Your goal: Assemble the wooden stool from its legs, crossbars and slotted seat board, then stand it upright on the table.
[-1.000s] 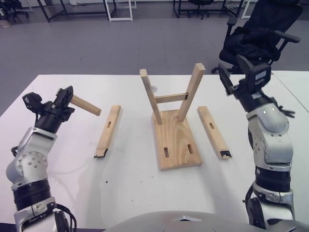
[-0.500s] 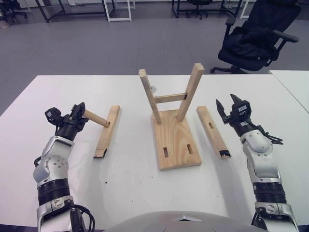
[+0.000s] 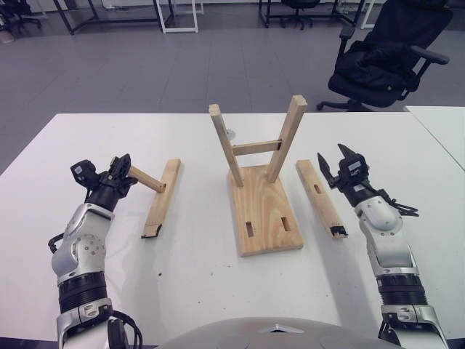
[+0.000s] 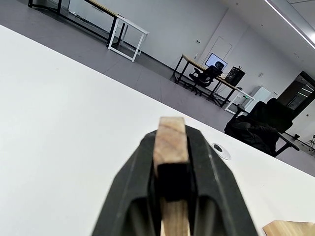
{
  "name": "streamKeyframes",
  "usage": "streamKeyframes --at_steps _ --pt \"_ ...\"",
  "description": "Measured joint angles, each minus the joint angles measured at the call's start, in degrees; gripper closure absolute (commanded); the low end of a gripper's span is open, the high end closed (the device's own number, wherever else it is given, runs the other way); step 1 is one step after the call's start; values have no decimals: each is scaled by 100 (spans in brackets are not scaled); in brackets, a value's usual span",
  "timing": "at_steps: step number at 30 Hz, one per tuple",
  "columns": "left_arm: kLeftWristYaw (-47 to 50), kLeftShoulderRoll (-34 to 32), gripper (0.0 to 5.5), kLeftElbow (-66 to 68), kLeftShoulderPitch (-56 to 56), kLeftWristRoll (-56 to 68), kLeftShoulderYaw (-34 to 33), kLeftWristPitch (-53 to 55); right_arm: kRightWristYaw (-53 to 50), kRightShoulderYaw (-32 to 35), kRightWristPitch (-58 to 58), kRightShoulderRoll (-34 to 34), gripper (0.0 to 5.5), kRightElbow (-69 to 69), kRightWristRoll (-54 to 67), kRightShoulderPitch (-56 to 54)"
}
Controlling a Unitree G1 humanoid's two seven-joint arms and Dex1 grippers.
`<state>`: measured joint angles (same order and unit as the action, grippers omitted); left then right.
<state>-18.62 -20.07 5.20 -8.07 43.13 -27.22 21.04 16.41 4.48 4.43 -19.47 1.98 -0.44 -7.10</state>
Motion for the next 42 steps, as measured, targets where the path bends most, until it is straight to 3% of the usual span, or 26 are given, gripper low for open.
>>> streamKeyframes --at_steps 26,36,42 --pt "109 179 510 -146 9 -173 37 54 -86 -169 91 4 275 154 -137 0" --pt "394 151 510 -360 97 -1446 908 -644 -94 -229 98 2 275 154 -219 0" --pt "621 218 510 -306 258 -1762 1044 -1095 -95 -238 105 -16 275 154 -232 0"
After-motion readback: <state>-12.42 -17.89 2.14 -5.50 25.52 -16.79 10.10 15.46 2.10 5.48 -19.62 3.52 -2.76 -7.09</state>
